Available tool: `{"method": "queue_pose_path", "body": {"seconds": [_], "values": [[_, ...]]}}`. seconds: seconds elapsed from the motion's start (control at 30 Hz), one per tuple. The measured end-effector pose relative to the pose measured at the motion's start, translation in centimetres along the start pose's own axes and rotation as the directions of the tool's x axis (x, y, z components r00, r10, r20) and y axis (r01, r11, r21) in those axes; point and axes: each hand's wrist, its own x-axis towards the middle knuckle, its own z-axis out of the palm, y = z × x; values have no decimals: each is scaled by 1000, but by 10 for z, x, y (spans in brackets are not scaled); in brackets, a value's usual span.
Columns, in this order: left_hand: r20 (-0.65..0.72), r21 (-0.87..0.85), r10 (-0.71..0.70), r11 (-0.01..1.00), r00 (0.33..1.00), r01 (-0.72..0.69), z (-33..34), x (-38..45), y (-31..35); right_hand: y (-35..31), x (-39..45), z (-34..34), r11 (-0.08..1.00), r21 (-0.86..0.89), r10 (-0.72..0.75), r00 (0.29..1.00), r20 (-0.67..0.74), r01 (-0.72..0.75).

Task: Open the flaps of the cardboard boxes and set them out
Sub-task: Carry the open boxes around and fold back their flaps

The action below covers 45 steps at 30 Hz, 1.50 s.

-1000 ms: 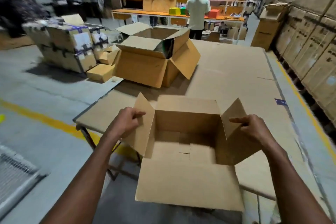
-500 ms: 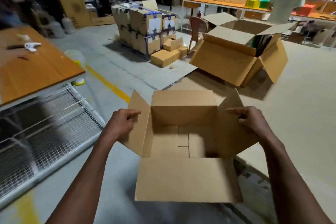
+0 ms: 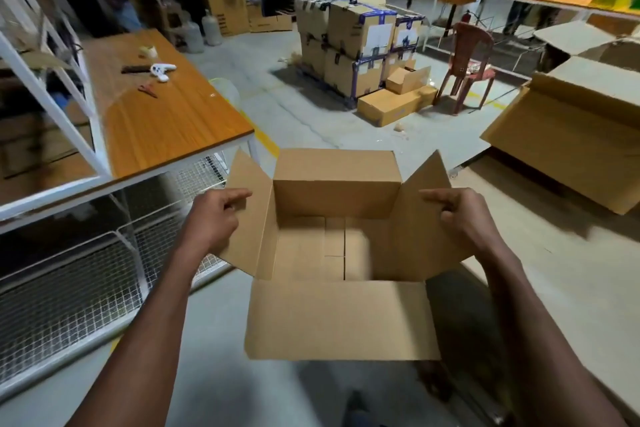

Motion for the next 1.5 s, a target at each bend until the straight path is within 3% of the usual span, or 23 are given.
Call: {"method": "queue_pose_path", "body": {"seconds": [0.5,0.83,1.17,1.37,1.5], "values": [[9,-21,99,995,995,-98,34,290,-3,-24,271,88,999,-37,18,996,-83,-21],[182,-74,254,967,950,-245,111,524,14,-11,427,97,978,-59,189,971,-144,-199],[341,-141,466,884,816,-446,193,744,116,-12,548,98,897,31,415,816,-403,-441],[444,-191,513,855,735,-481,261,848,170,12,625,90,811,132,559,688,-463,-571],[483,-231,553,829,679,-510,315,911,209,47,693,79,793,165,584,653,-483,-587]]}}
